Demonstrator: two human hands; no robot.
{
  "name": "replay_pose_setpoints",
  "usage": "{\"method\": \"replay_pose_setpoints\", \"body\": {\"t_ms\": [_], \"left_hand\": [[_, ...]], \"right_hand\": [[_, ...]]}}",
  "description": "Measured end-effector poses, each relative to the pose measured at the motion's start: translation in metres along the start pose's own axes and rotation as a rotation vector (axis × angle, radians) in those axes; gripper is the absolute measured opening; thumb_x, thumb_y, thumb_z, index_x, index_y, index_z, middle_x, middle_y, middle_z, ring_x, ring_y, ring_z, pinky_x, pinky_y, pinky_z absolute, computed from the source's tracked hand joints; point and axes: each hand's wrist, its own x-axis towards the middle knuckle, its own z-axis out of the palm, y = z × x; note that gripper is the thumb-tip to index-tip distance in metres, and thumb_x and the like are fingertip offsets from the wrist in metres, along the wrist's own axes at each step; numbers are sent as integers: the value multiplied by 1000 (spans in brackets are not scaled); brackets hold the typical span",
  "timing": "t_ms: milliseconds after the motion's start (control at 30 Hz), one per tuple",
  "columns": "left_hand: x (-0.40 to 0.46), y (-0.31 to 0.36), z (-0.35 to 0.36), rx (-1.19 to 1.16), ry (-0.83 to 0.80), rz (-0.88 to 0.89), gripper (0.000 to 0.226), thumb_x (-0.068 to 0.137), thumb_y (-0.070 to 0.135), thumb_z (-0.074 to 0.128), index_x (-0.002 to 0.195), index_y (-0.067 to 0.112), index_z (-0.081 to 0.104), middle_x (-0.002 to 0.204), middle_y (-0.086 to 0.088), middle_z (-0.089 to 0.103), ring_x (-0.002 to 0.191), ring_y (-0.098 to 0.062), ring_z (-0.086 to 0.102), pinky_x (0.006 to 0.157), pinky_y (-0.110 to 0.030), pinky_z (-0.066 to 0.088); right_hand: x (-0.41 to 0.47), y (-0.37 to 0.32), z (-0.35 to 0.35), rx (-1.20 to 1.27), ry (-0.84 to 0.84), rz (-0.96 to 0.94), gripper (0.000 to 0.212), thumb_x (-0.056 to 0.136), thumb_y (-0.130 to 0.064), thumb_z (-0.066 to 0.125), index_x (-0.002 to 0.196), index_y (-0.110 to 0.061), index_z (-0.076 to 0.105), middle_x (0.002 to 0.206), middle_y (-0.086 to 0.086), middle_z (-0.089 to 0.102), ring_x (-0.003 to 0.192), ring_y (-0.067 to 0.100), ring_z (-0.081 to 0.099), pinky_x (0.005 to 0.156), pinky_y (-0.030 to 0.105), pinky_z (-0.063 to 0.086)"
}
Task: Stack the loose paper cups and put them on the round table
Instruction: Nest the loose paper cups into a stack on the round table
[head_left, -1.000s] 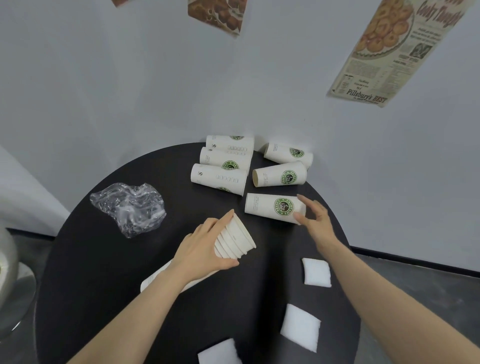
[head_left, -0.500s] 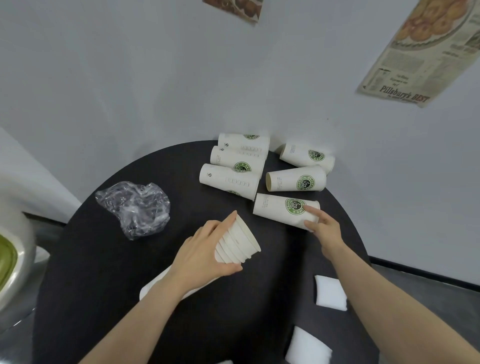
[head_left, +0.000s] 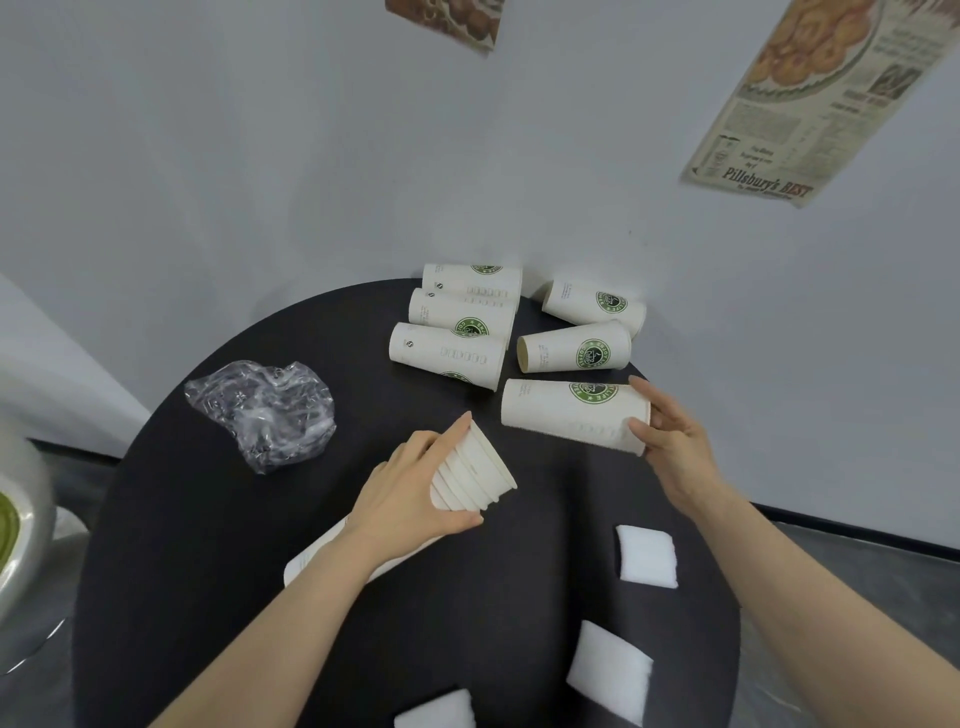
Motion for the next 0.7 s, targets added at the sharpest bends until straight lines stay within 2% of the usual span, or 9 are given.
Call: {"method": "replay_pose_setpoints", "body": {"t_ms": [100,233,500,633,700], "left_hand": [[0,0,1,4,-2,-6,104,71,57,71,147,51,0,133,16,33,118,-8,41,94,-29,41],[1,1,2,-6,6,-11,104,71,55,72,148,48,2,133,14,33,118,-10,42,93,-31,42],[1,5,0,-42,8,31,105,71,53,74,150,46,5,135,13,34,119,-9,41,96,-32,41],[3,1,0,-41,-1,24,106,70,55,73,149,47,4,134,15,33,118,-8,42,94,-31,42],[5,1,1,-36,-1,28,106,69,55,74,149,46,5,133,14,34,118,-8,43,94,-31,42]], "right_hand": [[-11,-7,-3,24,-28,-40,44,83,3,57,118,-23,63,105,-5,73,100,9,68,74,23,57],[-24,-14,1,-15,-73,-54,41,79,-7,60,117,-22,63,104,-4,74,97,10,68,72,23,56],[-38,-19,46,-137,-213,-87,41,88,3,57,124,-16,61,107,7,71,105,18,64,94,31,49],[-46,-16,73,-168,-325,-65,40,86,4,58,122,-14,61,110,-1,72,106,12,65,87,24,51],[-49,-11,84,-180,-364,-34,39,86,2,58,121,-14,61,106,1,73,103,11,65,84,21,51]]}}
